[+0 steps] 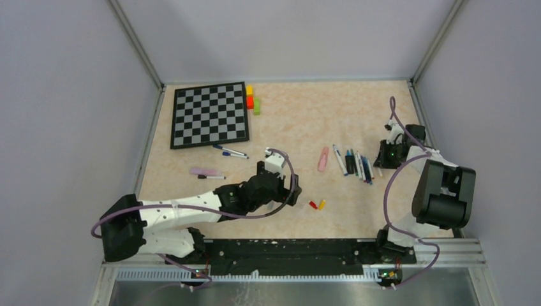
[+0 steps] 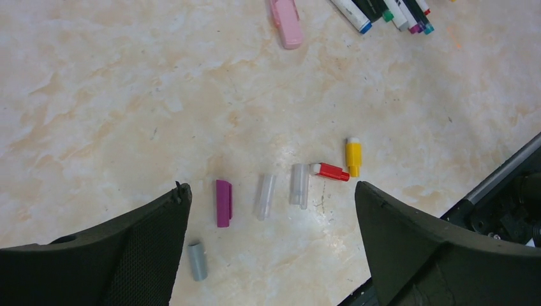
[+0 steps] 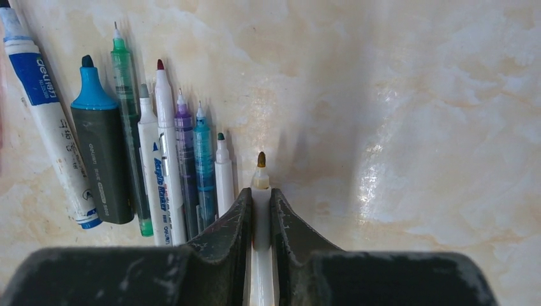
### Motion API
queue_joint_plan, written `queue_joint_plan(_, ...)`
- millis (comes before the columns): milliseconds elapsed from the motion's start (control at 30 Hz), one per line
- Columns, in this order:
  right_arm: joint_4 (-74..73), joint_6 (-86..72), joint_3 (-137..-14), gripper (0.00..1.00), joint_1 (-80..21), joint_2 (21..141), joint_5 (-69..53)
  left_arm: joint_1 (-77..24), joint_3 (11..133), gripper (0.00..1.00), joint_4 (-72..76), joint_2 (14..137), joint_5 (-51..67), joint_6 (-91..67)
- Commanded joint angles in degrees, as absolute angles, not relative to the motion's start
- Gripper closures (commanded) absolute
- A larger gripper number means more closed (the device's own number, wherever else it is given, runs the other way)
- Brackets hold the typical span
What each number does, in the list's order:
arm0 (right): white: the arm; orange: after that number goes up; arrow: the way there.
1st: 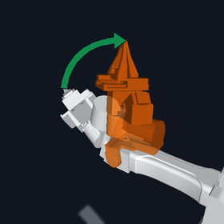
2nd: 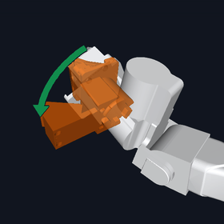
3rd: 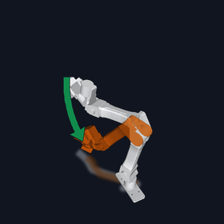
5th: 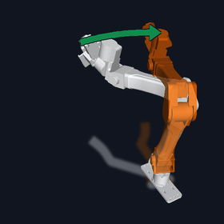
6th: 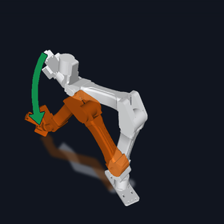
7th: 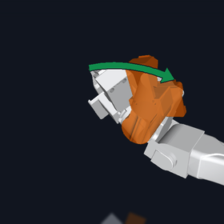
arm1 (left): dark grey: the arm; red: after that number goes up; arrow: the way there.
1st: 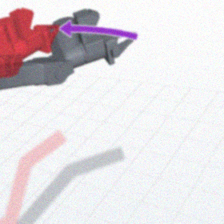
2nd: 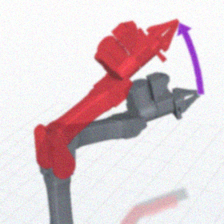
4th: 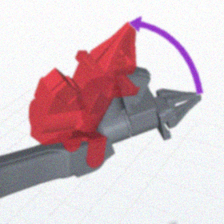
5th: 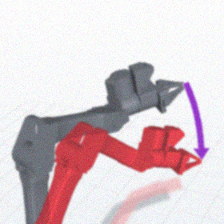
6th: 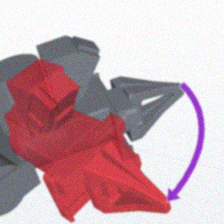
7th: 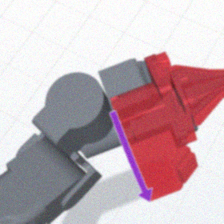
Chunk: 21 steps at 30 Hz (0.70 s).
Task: Open the pen caps
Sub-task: Place the pen at the center of the board.
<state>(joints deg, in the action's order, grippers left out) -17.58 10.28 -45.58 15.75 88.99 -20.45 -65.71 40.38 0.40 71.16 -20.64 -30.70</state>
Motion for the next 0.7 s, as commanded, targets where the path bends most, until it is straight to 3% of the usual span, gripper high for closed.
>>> queue_joint_plan(0,-17.72,9.84,-48.32,0.87,16.58,89.89,-20.73,-64.65,37.53,0.01,4.80,66.07,-23.20,-31.64)
queue_joint_plan(667,-19.03,10.52,-48.94,0.76,17.27,87.86,-22.89,-56.41,31.23,0.01,6.21,58.77,-12.72,-33.80)
